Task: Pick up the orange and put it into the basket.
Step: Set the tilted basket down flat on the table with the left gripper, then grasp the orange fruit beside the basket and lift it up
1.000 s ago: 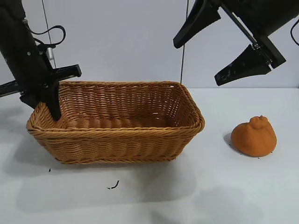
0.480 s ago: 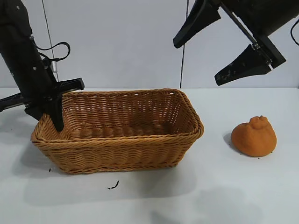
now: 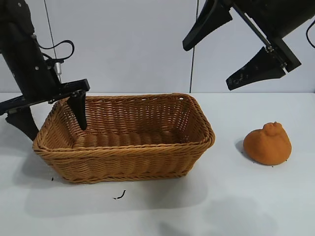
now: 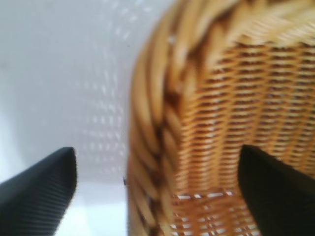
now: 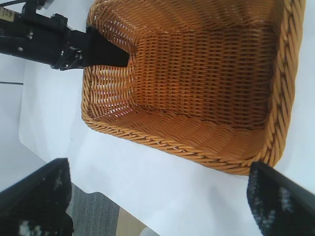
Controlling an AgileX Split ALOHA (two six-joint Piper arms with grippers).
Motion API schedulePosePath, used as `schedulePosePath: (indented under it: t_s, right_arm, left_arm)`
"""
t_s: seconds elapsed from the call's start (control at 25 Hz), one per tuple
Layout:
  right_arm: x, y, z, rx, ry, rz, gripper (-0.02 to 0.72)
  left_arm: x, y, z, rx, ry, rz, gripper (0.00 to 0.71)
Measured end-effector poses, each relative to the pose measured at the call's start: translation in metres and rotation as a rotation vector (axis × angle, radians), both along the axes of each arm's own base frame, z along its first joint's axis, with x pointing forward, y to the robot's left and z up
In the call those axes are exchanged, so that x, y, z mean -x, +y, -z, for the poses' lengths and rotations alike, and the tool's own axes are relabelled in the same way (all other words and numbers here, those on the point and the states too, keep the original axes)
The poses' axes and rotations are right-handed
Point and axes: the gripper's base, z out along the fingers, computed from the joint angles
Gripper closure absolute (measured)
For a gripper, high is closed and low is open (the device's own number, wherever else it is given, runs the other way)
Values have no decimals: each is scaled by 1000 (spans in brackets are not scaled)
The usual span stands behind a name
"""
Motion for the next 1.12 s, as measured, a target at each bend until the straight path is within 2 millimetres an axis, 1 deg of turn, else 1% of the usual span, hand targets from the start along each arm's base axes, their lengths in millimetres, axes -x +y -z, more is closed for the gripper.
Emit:
schedulePosePath:
  t_s: [0.12, 0.2, 0.24, 0.28, 0.36, 0.48, 0.64, 0.68, 0.76, 0.88, 0.96, 1.12]
  right_arm:
    - [0, 0, 0, 0, 0, 0, 8]
    - [0, 0, 0, 1, 0, 0, 8]
    - [0, 0, 0, 1, 0, 0, 8]
    - [0, 0, 0, 1, 0, -1, 8]
    - [0, 0, 0, 1, 0, -1, 8]
    - [0, 0, 0, 1, 0, -1, 8]
    - [0, 0, 0, 1, 0, 0, 8]
    - [0, 0, 0, 1, 0, 0, 8]
    - [0, 0, 0, 1, 0, 0, 8]
    - [0, 0, 0, 1, 0, 0, 8]
    - [0, 0, 0, 1, 0, 0, 8]
    - [0, 0, 0, 1, 0, 0, 8]
  left_arm:
    - [-6, 0, -32, -8, -58, 38, 35]
    - [-11, 4, -56, -37, -112, 60, 35]
    - [-13, 6, -64, -44, -136, 61, 35]
    - [-13, 6, -64, -44, -136, 61, 35]
    - [-18, 15, -75, -48, -168, 46, 35]
    - [-23, 41, -79, -70, -179, -3, 35]
    - [-27, 85, -79, -111, -177, -82, 35]
    - [-26, 101, -82, -113, -180, -119, 35]
    - [-21, 108, -85, -112, -178, -131, 35]
    - [-4, 109, -89, -115, -159, -112, 35]
    - [11, 107, -91, -118, -141, -91, 35]
    - [53, 104, -106, -125, -130, -49, 35]
